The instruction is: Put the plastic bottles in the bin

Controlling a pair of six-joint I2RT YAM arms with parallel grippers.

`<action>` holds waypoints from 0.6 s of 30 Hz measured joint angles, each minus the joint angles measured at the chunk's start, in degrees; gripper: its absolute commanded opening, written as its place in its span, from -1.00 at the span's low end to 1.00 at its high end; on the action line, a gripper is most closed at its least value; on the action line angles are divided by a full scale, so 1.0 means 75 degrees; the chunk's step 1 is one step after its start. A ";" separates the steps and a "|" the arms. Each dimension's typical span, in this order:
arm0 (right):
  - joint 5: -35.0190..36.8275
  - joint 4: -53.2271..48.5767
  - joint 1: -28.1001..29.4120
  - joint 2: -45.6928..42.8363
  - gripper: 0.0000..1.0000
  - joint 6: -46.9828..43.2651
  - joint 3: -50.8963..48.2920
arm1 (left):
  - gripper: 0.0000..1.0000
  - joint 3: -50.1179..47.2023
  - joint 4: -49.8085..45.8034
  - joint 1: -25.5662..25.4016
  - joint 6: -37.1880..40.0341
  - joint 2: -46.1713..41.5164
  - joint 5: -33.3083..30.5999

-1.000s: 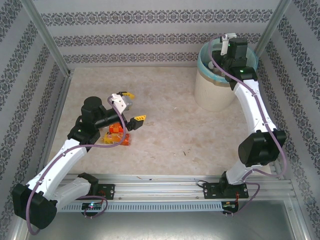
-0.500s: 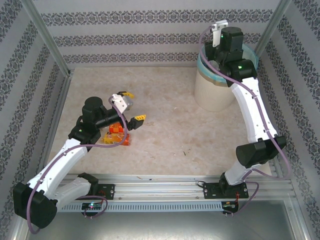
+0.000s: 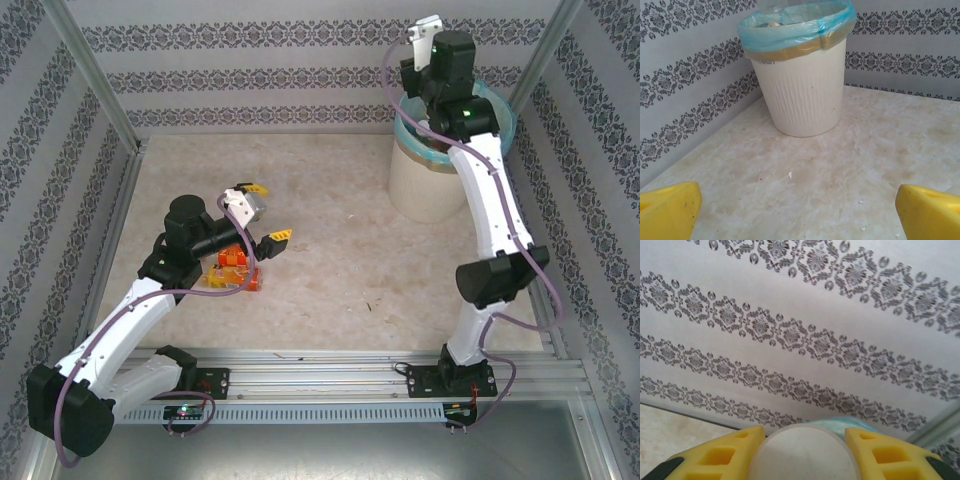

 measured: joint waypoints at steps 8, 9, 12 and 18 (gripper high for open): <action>-0.0265 -0.0029 -0.0122 0.1215 -1.00 -0.0050 0.0819 | 1.00 -0.0111 0.0006 0.0000 0.0000 -0.0047 -0.0070; -0.0286 -0.0087 -0.0172 0.1300 -1.00 -0.0047 0.0816 | 1.00 -0.0111 0.0006 0.0000 0.0000 -0.0050 -0.0076; -0.0271 -0.0032 -0.0332 0.1276 -1.00 -0.0047 0.0294 | 1.00 -0.0111 0.0009 0.0000 0.0003 -0.0073 -0.0079; -0.0367 0.0749 -0.0455 0.0586 -0.95 -0.0122 -0.1376 | 1.00 -0.0125 0.0009 0.0000 0.0006 -0.0119 -0.0073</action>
